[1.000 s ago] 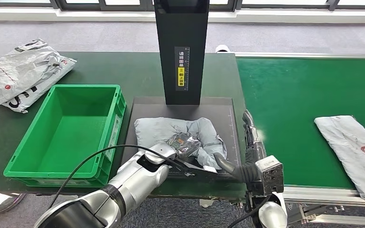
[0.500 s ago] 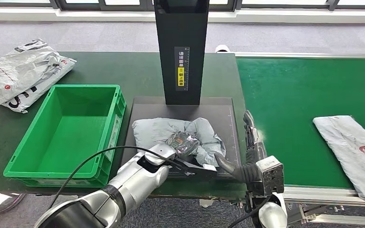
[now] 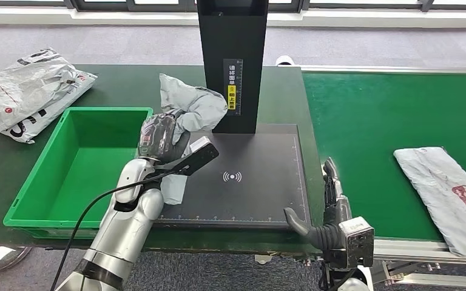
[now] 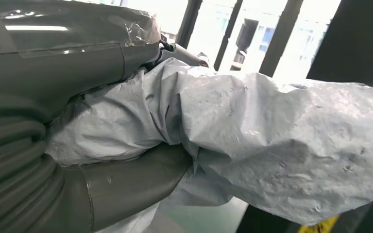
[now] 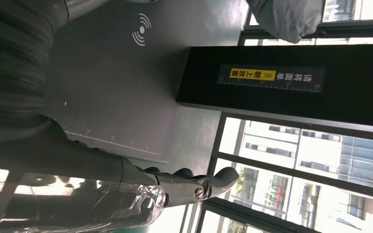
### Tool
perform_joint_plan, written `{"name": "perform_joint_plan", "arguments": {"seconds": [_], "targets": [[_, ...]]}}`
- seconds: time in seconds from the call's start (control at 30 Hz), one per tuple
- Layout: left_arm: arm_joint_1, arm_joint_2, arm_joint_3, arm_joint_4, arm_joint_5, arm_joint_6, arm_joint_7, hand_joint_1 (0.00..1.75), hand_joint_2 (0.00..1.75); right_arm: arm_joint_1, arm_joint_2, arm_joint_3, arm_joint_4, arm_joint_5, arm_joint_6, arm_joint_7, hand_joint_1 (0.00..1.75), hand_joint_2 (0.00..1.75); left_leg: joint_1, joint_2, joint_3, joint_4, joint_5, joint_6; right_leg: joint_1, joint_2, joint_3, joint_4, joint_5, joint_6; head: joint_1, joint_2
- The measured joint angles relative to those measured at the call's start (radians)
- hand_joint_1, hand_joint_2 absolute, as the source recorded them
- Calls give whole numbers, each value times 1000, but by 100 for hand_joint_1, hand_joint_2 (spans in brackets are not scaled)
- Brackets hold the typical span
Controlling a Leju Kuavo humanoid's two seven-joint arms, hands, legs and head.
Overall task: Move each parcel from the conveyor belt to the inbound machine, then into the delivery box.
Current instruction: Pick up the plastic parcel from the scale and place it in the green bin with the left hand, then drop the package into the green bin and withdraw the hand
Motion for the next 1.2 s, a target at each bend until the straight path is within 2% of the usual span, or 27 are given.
{"name": "perform_joint_plan", "arguments": {"seconds": [0.27, 0.47, 0.67, 1.0, 1.2], "targets": [[47, 11, 27, -122, 3, 33, 2, 175, 175, 1, 0, 0, -9, 0, -7, 3, 0, 175, 0, 0, 0, 0, 0, 0, 0, 1, 0, 0, 0, 0, 0, 0], [93, 26, 74, -312, -47, 88, 57, 175, 175, 14, 3, -3, -46, 12, -17, 24, 0, 175, 0, 0, 0, 0, -1, -1, 0, 1, -1, 0, -1, -1, 0, 0], [98, 43, 136, -450, -58, 103, 74, 175, 175, 25, 13, -17, -76, 23, -11, 35, 0, 175, 1, 0, 0, 0, -1, -1, 1, 0, -1, 0, -1, -2, 0, 0], [92, 49, 168, -502, -65, 123, 74, 175, 175, 31, 23, -23, -87, 27, 1, 36, 0, 175, 0, 0, 0, 0, -1, -1, 0, 0, -1, 0, -1, -1, 0, 0], [33, 54, 205, -507, -67, 115, 75, 175, 175, 30, 35, -42, -91, 37, 17, 40, 0, 175, 1, 0, 0, 0, -1, -1, 1, 0, -1, 0, -1, -1, 0, 0]]}}
